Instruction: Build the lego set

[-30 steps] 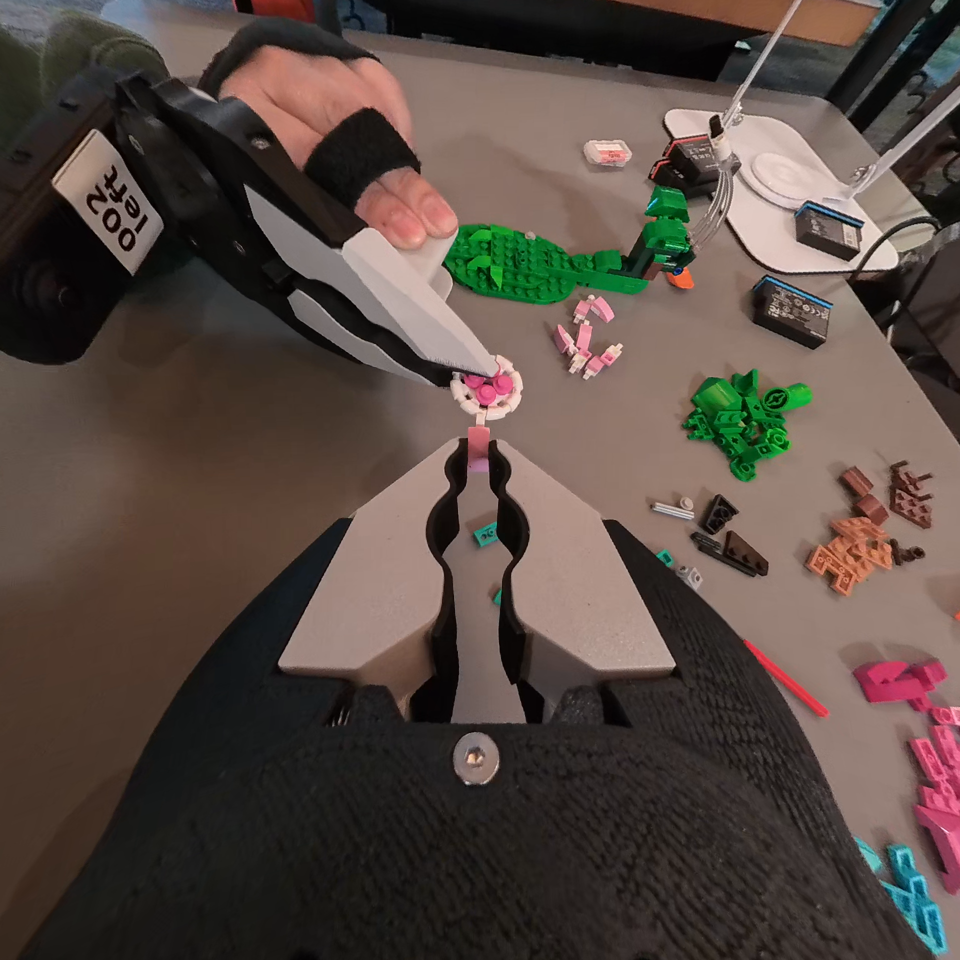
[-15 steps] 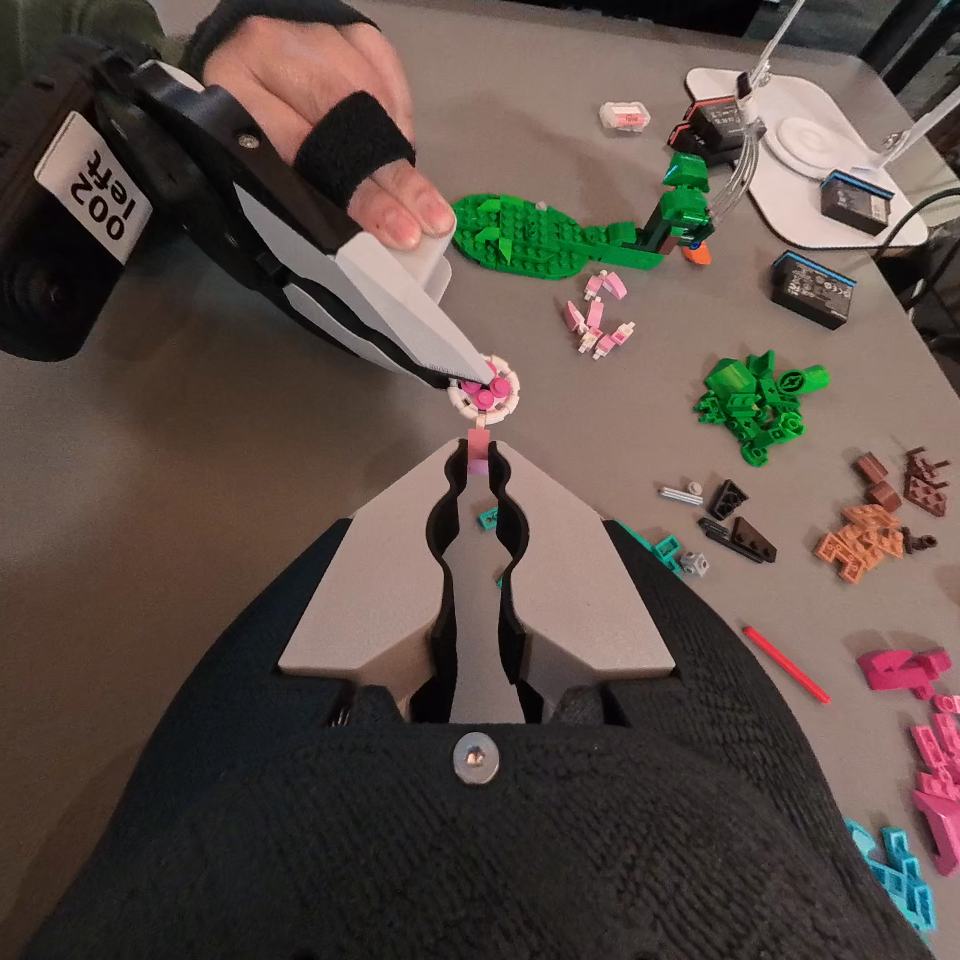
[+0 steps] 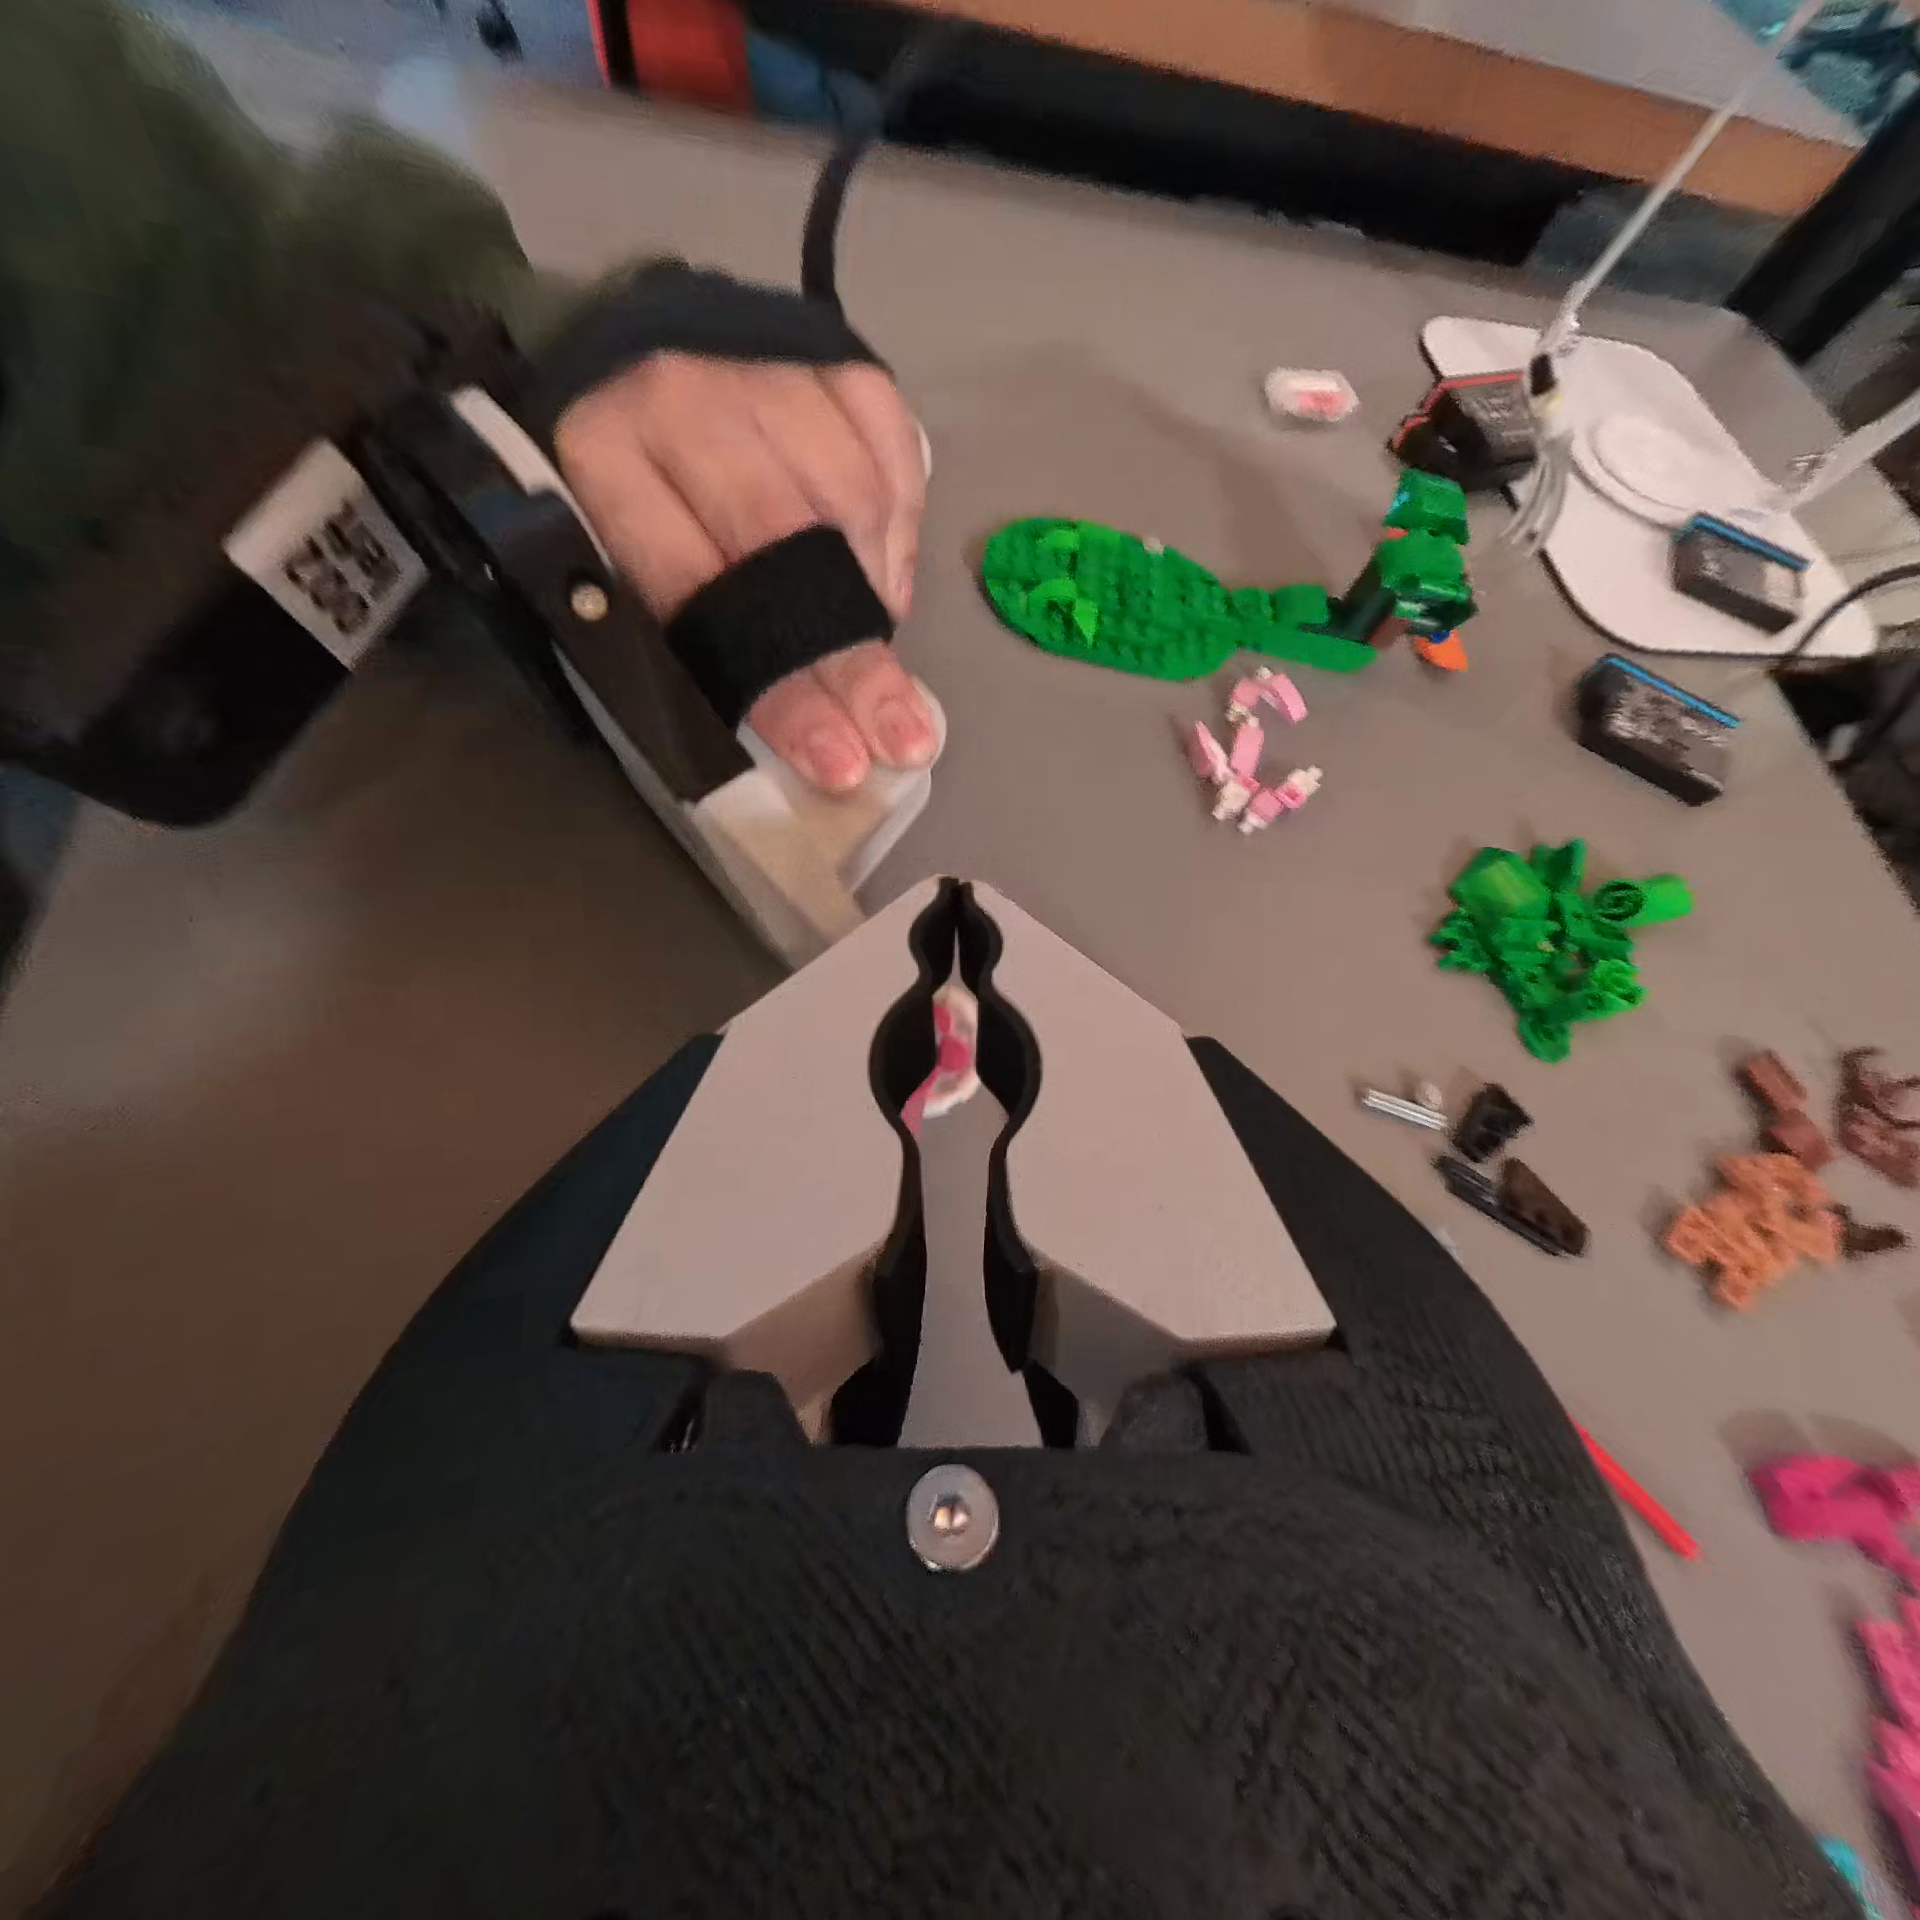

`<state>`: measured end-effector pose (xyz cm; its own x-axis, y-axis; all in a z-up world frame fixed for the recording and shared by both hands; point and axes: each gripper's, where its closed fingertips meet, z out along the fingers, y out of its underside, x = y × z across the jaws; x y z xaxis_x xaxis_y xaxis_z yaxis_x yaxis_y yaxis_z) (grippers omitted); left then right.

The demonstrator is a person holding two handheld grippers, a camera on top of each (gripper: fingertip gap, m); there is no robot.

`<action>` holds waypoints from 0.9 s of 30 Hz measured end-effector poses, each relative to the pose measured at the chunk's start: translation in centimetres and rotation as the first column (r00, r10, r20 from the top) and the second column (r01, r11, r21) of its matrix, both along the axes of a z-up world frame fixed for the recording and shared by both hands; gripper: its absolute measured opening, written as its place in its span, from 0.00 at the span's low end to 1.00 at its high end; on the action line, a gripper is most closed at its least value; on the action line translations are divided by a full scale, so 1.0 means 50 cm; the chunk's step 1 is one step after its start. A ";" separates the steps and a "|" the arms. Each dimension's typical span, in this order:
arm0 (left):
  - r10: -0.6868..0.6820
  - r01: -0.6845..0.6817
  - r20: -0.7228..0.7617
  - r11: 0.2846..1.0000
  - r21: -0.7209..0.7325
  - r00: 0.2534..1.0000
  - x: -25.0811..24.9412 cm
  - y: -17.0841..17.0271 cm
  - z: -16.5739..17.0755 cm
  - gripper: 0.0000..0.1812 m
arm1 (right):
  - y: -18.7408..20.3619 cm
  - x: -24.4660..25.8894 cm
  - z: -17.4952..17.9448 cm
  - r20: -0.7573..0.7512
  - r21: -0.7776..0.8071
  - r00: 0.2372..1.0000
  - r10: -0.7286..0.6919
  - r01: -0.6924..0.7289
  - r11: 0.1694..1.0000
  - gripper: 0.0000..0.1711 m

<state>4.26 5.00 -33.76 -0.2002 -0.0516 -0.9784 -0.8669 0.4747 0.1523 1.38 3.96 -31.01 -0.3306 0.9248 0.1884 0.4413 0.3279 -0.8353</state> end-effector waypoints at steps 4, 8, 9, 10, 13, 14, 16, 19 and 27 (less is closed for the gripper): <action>0.061 -0.061 0.078 0.998 -0.005 0.995 -0.029 0.015 0.020 0.04 | 0.026 0.006 0.024 -0.059 -0.059 0.997 -0.049 0.046 0.997 0.00; 0.085 -0.085 0.074 0.996 -0.002 0.994 -0.038 0.021 0.021 0.05 | 0.066 0.025 0.025 -0.051 -0.044 0.993 -0.108 0.106 0.993 0.07; 0.094 -0.094 0.077 0.996 -0.002 0.993 -0.042 0.023 0.022 0.05 | 0.069 0.029 0.016 -0.032 -0.029 0.994 -0.102 0.101 0.994 0.11; 0.100 -0.101 0.079 0.995 0.000 0.992 -0.046 0.025 0.024 0.05 | 0.066 0.033 0.009 -0.018 -0.016 0.996 -0.085 0.084 0.996 0.13; 0.106 -0.106 0.079 0.994 0.001 0.991 -0.048 0.026 0.024 0.04 | 0.061 0.034 0.001 -0.008 0.016 0.998 -0.066 0.066 0.998 0.14; 0.107 -0.107 0.072 0.994 0.001 0.992 -0.047 0.026 0.022 0.04 | 0.060 0.033 -0.001 -0.004 0.018 0.998 -0.066 0.066 0.998 0.14; 0.111 -0.111 0.057 0.994 0.000 0.992 -0.048 0.027 0.018 0.04 | 0.051 0.031 -0.006 0.005 -0.010 0.999 -0.050 0.050 0.999 0.15; 0.110 -0.111 0.062 0.994 0.013 0.992 -0.047 0.027 0.023 0.04 | 0.047 0.027 -0.004 0.003 -0.057 0.999 -0.052 0.052 0.997 0.13; 0.123 -0.137 0.179 0.988 0.067 0.976 -0.056 0.026 0.068 0.04 | 0.044 0.018 0.028 -0.104 -0.093 0.993 -0.051 0.041 0.995 0.04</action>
<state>1.45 6.31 -30.36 -0.0229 0.0124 -0.9997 -0.9369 0.3486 0.0258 2.28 6.17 -29.62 -0.2700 0.9533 0.1353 0.3611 0.2305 -0.9036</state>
